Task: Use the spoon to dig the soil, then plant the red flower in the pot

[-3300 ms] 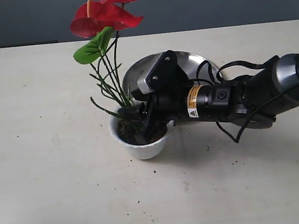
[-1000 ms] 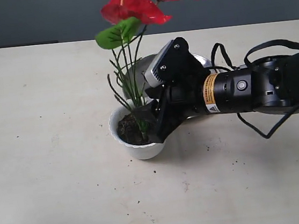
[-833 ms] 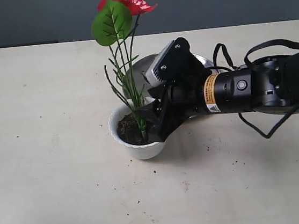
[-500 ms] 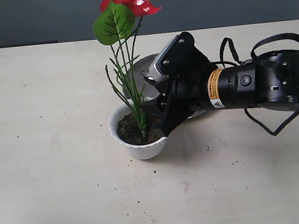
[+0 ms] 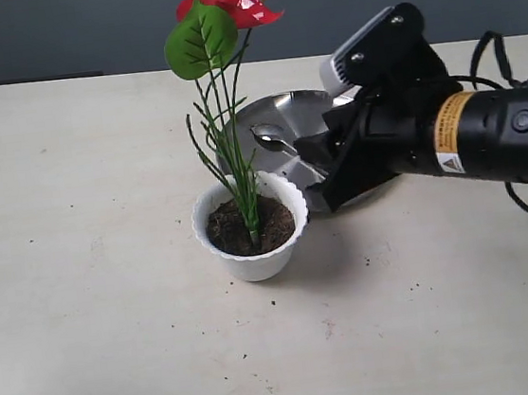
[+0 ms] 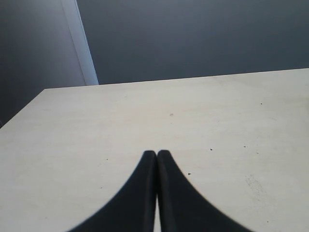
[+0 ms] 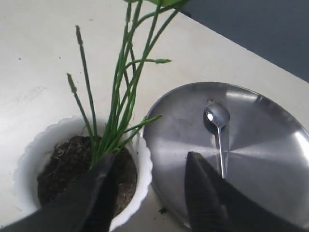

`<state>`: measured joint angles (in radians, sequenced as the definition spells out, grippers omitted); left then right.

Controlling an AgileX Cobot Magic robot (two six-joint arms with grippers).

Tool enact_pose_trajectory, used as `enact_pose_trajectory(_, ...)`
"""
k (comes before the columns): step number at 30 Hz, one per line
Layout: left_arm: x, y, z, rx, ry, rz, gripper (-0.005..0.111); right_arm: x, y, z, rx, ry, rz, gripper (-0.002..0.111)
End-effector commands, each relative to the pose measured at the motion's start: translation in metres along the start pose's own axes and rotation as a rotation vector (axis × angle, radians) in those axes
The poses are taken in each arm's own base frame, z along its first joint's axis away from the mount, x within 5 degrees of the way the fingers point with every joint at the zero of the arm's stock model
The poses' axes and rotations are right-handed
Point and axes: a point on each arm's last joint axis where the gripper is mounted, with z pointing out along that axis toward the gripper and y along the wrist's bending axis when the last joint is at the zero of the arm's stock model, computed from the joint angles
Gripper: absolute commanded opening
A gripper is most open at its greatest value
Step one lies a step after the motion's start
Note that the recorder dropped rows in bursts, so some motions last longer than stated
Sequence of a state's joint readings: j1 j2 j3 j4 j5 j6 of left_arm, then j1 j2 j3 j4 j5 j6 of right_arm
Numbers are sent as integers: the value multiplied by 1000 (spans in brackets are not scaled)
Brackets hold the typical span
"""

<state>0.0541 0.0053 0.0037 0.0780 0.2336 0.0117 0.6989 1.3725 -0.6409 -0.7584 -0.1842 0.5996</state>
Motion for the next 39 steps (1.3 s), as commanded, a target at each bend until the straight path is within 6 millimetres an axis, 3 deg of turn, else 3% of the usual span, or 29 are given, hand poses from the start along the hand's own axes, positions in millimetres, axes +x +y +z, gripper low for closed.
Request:
enact_pose_trajectory(1,-2,0,-1,8,-11,-8,0,9,3,-31,29,-38,105,25)
enact_pose_trajectory(3,-2,0,-1,8,-11,-8,0,16,6,-47,33,-61,148,16)
enact_pose_trajectory(6,-2,0,-1,8,-11,-8,0,14,16,-94,-25,-282,337,5)
enact_pose_trajectory(11,-2,0,-1,8,-11,-8,0,12,23,-154,-128,-523,650,6)
enact_pose_trajectory(17,-2,0,-1,8,-11,-8,0,9,27,-197,-173,-717,624,6)
enact_pose_trajectory(19,-2,0,-1,8,-11,-8,0,10,28,-202,-175,-736,620,6)
enact_pose_trajectory(22,-2,0,-1,8,-11,-8,0,15,25,-205,-62,-715,478,6)
enact_pose_trajectory(27,-2,0,-1,8,-11,-8,0,35,16,-218,89,-653,592,6)
enact_pose_trajectory(33,-2,0,-1,8,-11,-8,0,46,11,-240,282,-757,564,6)
enact_pose_trajectory(36,-2,0,-1,8,-11,-8,0,59,13,-238,347,-776,480,6)
enact_pose_trajectory(39,-2,0,-1,8,-11,-8,0,85,14,-220,378,-743,474,6)
